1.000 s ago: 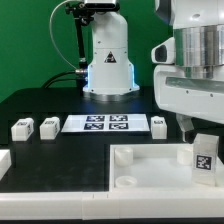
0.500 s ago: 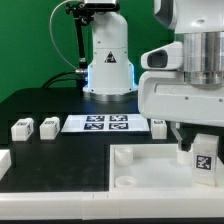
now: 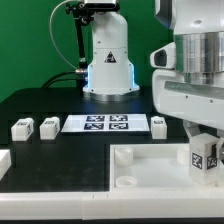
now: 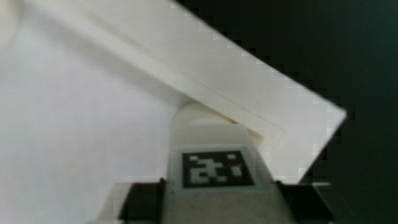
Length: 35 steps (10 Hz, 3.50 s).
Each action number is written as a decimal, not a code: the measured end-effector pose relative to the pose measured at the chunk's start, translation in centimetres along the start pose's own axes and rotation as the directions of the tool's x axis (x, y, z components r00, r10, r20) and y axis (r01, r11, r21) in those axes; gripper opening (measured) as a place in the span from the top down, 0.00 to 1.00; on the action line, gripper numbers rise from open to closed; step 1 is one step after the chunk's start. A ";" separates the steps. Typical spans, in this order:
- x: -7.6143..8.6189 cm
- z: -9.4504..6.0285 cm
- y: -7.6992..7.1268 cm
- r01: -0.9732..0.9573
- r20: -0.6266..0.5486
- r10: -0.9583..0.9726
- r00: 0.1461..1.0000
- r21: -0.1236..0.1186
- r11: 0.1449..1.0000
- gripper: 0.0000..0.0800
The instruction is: Assemble one leg
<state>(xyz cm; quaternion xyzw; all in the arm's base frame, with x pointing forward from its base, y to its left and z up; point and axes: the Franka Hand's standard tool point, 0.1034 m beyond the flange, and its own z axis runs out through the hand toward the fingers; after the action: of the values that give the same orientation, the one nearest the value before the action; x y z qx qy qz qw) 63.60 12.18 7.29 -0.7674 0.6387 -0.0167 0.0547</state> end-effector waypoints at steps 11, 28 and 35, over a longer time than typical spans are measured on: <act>0.0 0.4 0.2 0.580 0.013 -0.580 0.814 0.011 0.814 0.19; -0.3 0.6 0.0 -0.303 0.048 0.302 0.952 0.015 0.953 0.63; 0.7 0.7 -0.1 0.423 0.010 -0.424 0.905 0.068 0.904 0.19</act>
Offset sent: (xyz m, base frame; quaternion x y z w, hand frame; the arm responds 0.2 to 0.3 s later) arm 0.0000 0.0000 0.0000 0.0000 0.0000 -0.0899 0.9960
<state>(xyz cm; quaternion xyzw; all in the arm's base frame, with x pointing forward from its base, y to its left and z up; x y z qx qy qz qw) 63.87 11.54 6.54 -0.8857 0.4552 -0.0393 0.0820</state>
